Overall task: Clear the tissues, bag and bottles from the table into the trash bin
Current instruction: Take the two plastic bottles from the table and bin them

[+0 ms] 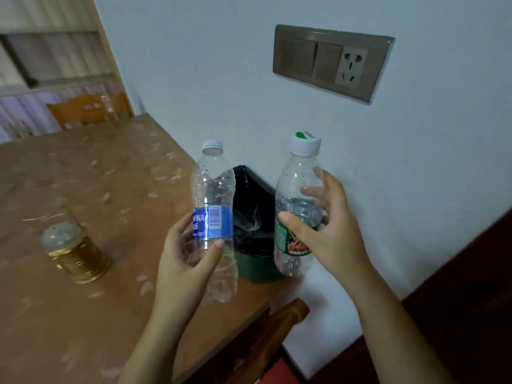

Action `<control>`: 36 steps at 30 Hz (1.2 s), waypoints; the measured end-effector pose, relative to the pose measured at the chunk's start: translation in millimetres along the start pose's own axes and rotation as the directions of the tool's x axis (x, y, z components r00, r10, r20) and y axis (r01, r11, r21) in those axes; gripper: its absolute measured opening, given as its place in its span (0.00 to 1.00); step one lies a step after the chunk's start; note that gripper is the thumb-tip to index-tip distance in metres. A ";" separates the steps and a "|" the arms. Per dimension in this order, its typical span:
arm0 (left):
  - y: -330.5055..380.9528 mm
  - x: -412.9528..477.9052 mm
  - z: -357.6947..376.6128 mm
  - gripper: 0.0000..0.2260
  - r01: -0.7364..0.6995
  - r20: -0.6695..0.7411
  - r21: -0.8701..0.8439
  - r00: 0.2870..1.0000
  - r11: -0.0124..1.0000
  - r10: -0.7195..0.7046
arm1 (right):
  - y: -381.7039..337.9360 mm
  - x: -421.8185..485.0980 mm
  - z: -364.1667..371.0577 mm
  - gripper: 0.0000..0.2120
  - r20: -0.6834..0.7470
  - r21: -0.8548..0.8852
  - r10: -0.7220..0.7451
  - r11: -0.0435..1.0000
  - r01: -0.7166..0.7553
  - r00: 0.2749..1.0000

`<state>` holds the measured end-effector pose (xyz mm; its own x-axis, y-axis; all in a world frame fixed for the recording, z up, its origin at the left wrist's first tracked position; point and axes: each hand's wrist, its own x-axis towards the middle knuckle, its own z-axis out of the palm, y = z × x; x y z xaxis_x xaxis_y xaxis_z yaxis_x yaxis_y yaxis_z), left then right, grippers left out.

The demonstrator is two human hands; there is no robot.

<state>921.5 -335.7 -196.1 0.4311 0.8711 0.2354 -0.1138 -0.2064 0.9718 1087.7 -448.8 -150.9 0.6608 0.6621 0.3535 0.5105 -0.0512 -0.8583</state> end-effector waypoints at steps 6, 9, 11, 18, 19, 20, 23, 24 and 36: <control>-11.2 11.6 -20.5 0.22 0.033 -0.097 0.030 0.995 0.999 -0.029 | -1.0 46.9 40.2 0.38 0.004 -0.018 -0.056 0.998 0.056 0.998; -15.6 14.8 -28.6 0.22 0.036 -0.124 0.073 0.992 0.997 -0.027 | 2.9 61.4 57.2 0.38 0.014 -0.054 -0.089 0.995 0.090 0.996; -18.0 18.0 -33.6 0.22 0.045 -0.136 0.091 0.990 0.995 -0.033 | 7.0 69.4 66.4 0.38 0.013 -0.065 -0.107 0.992 0.107 0.994; -24.4 27.8 -43.5 0.23 0.058 -0.170 0.100 0.985 0.993 -0.040 | 42.6 92.8 101.2 0.39 0.120 -0.205 -0.043 0.976 0.068 0.992; -24.8 27.8 -45.1 0.24 0.063 -0.175 0.101 0.984 0.993 -0.044 | 48.7 95.4 105.3 0.39 0.140 -0.226 -0.030 0.972 0.062 0.990; -25.1 27.5 -46.7 0.24 0.070 -0.180 0.103 0.982 0.992 -0.051 | 55.3 97.9 109.1 0.39 0.159 -0.245 -0.012 0.968 0.051 0.987; -26.4 25.1 -51.6 0.24 0.083 -0.192 0.113 0.980 0.990 -0.060 | 74.0 103.8 118.9 0.40 0.204 -0.306 0.070 0.952 -0.004 0.976; -27.1 23.9 -53.2 0.23 0.086 -0.197 0.112 0.978 0.990 -0.063 | 78.6 104.9 121.5 0.40 0.223 -0.335 0.105 0.942 -0.025 0.969; -26.6 14.2 -58.3 0.22 0.095 -0.186 0.116 0.980 0.989 -0.072 | 75.8 91.6 121.6 0.42 0.280 -0.397 0.244 0.910 -0.119 0.929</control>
<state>878.5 -291.9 -219.1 0.2641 0.9514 0.1586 0.0325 -0.1731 0.9844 1120.0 -301.1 -228.7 0.5842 0.8115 0.0148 0.6042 -0.4227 -0.6755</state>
